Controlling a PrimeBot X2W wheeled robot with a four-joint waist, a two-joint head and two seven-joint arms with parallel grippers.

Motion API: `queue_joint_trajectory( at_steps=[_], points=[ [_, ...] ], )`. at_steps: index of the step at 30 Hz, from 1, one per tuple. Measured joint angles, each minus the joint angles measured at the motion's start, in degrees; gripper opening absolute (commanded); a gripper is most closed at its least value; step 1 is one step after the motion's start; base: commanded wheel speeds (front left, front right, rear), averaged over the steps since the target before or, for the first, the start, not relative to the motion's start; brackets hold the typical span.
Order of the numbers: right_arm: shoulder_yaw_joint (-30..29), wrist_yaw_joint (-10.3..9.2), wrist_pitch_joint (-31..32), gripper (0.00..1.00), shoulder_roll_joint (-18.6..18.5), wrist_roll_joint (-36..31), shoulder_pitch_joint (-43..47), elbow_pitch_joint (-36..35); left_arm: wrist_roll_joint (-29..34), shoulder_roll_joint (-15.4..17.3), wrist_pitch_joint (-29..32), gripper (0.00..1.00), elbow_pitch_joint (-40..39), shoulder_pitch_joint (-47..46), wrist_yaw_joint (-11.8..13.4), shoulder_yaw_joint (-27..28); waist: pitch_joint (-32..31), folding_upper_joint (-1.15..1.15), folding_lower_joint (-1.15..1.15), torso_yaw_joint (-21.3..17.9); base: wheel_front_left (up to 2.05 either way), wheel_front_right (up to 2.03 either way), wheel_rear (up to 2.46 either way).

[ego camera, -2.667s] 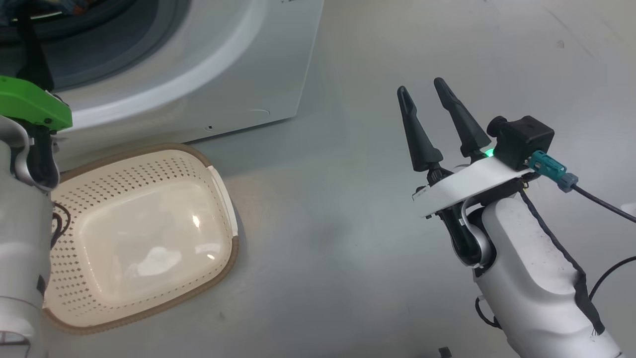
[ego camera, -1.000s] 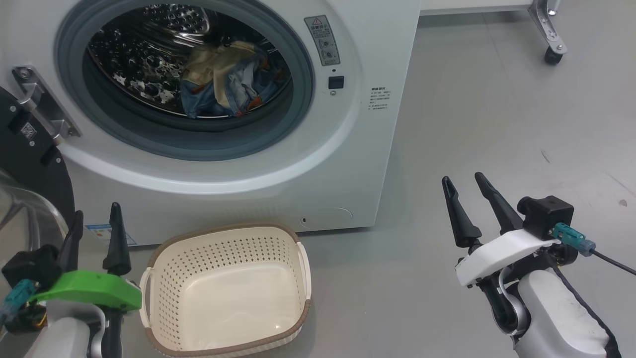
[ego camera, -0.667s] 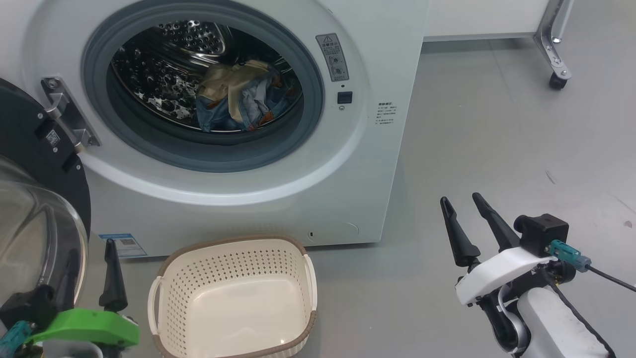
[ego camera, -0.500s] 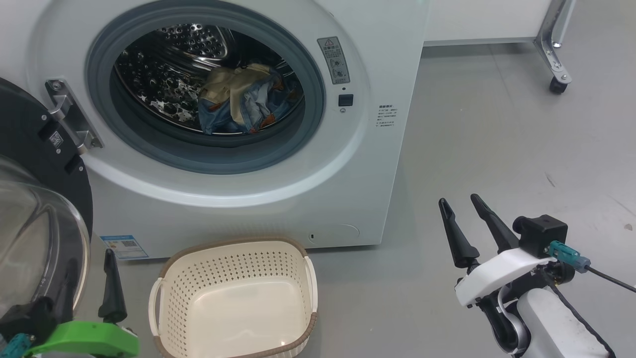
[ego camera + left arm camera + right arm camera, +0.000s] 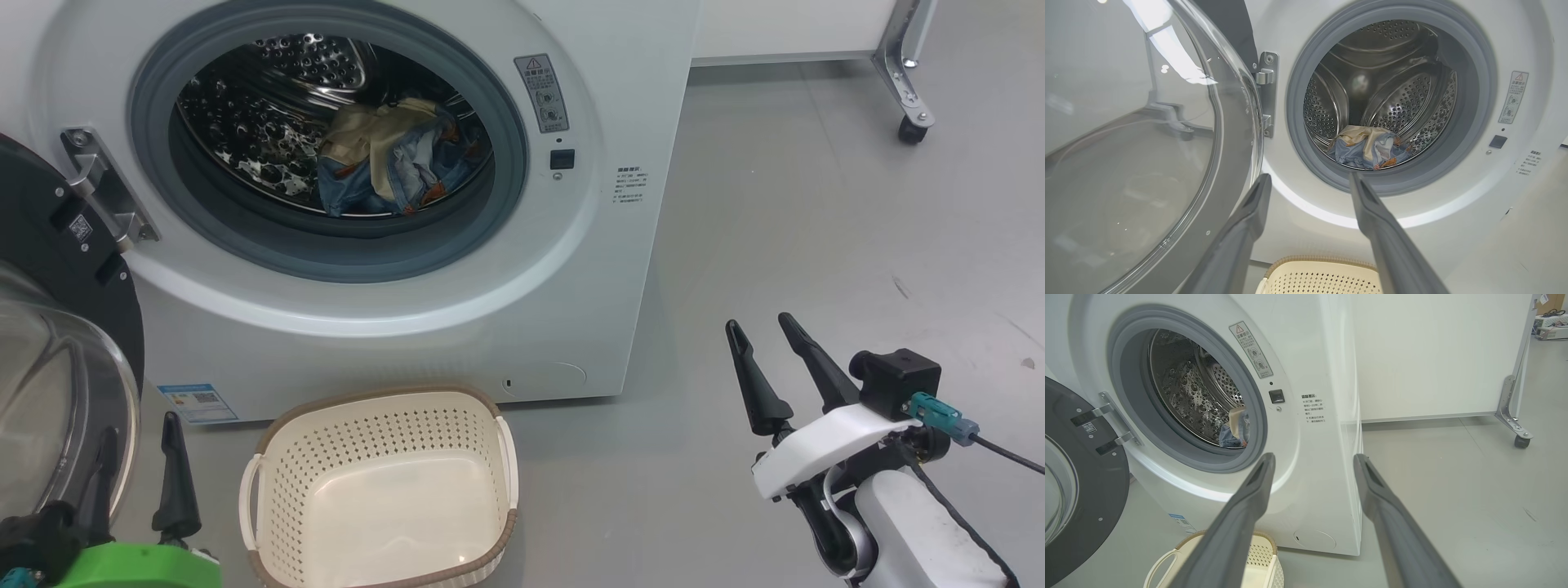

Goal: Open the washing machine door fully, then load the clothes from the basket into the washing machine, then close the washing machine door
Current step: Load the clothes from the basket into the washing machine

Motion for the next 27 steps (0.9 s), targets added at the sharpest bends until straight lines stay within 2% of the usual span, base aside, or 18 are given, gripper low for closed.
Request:
queue_joint_trajectory(
  at_steps=[27],
  points=[
    [0.0,0.0,0.0,1.0,-0.1,0.1,0.0,-0.2,0.5,-0.4,0.0,1.0,-3.9,3.3,-0.3,1.5,0.4,0.0,0.0,0.1,-0.07,0.07,0.0]
  ],
)
